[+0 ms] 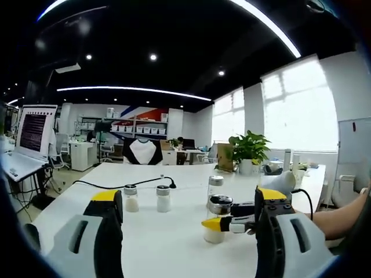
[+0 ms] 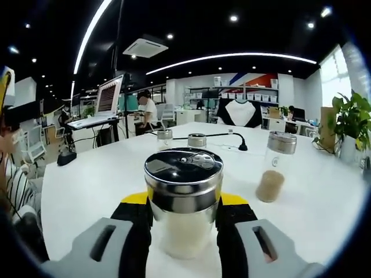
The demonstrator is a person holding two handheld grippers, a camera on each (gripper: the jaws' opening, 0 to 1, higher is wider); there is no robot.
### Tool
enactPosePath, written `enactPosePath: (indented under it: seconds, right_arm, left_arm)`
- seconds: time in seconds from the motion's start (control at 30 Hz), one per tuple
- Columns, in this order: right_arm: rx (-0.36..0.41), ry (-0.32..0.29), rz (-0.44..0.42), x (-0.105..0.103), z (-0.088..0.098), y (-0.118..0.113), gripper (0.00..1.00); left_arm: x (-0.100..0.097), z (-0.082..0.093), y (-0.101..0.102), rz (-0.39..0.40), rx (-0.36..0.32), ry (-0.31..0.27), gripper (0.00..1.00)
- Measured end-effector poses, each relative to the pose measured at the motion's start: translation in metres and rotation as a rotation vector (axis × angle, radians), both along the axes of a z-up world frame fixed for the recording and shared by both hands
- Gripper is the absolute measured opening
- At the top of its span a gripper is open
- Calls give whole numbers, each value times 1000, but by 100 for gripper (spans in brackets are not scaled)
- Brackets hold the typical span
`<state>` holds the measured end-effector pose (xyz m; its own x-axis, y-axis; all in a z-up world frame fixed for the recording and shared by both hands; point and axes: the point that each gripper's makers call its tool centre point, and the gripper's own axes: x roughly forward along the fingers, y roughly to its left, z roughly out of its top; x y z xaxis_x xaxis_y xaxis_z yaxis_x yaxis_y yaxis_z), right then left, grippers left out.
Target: Rotate the seasoning bottle until the label or dispensing opening points toward the visible target arrow and the bottle remains upright within the marked orientation range
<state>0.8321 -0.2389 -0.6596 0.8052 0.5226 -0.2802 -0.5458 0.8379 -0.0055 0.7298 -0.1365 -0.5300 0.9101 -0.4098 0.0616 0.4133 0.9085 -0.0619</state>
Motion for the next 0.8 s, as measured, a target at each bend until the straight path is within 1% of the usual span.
enactPosePath:
  seconds: [0.23,0.4,0.8]
  right_arm:
    - [-16,24,-36,0,-2,-2,41]
    - [-20,26,-49,0,-2,-2,41]
    - [-19,36,-54,-1,-4,-3,41]
  left_arm:
    - [0,-2,0,-2,-6,9,100]
    - [0,-4,3,5,-7,16,100]
    - [2,-8,6,10,-4,20,100]
